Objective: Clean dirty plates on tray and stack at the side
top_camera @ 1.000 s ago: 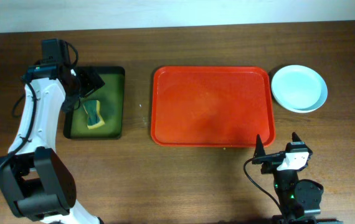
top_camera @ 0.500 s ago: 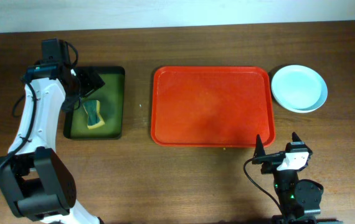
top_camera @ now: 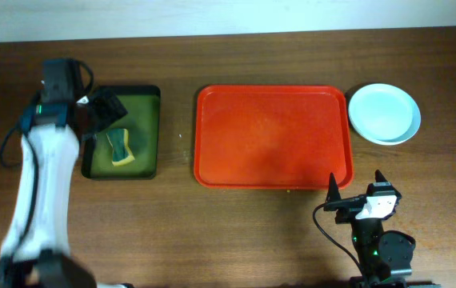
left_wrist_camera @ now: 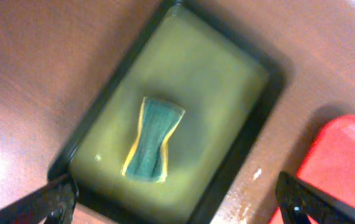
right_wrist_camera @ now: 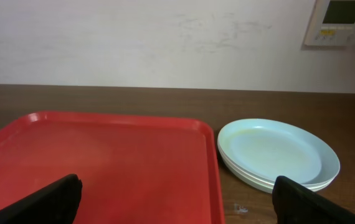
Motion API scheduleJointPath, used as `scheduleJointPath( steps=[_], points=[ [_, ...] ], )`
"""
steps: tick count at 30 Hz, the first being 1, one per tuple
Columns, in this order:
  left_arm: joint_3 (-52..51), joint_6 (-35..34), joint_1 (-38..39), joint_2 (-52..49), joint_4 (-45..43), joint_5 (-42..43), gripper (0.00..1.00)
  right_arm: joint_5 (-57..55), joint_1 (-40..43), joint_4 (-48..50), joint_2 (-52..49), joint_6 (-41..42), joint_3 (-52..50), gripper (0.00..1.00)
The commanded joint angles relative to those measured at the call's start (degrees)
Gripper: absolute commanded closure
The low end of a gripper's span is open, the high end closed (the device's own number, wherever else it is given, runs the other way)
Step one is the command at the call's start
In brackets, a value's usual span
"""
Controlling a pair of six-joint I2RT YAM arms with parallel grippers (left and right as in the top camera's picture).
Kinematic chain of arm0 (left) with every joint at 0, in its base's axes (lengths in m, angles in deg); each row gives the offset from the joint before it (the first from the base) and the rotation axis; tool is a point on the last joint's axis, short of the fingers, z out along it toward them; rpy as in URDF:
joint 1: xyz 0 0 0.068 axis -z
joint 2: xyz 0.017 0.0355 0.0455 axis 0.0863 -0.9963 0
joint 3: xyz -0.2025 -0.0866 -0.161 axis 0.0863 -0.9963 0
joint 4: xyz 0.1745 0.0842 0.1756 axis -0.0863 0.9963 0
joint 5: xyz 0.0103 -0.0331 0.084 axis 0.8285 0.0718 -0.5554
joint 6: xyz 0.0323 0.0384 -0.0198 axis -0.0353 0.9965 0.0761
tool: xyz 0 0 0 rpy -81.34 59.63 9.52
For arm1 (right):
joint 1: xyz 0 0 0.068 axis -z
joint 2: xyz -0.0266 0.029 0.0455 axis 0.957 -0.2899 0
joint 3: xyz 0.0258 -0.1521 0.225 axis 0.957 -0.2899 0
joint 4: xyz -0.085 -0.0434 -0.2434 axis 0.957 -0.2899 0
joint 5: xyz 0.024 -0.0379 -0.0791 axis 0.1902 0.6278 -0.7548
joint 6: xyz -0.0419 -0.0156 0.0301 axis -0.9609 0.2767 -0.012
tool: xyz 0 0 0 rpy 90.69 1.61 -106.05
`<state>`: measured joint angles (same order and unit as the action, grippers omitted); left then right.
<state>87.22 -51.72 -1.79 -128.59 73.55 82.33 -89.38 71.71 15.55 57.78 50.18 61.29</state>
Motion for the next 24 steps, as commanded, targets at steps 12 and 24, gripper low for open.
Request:
scheduleJointPath(
  steps=[12,24],
  points=[
    [-61.1,18.5,3.6,77.5,-36.6,7.6,0.01,-0.3,0.4,-0.2,0.5,-0.4,-0.5,0.02],
    [-76.9,19.0,3.6,90.8,-44.8,8.7,0.01,-0.3,0.4,-0.2,0.5,-0.4,-0.5,0.02]
  ],
)
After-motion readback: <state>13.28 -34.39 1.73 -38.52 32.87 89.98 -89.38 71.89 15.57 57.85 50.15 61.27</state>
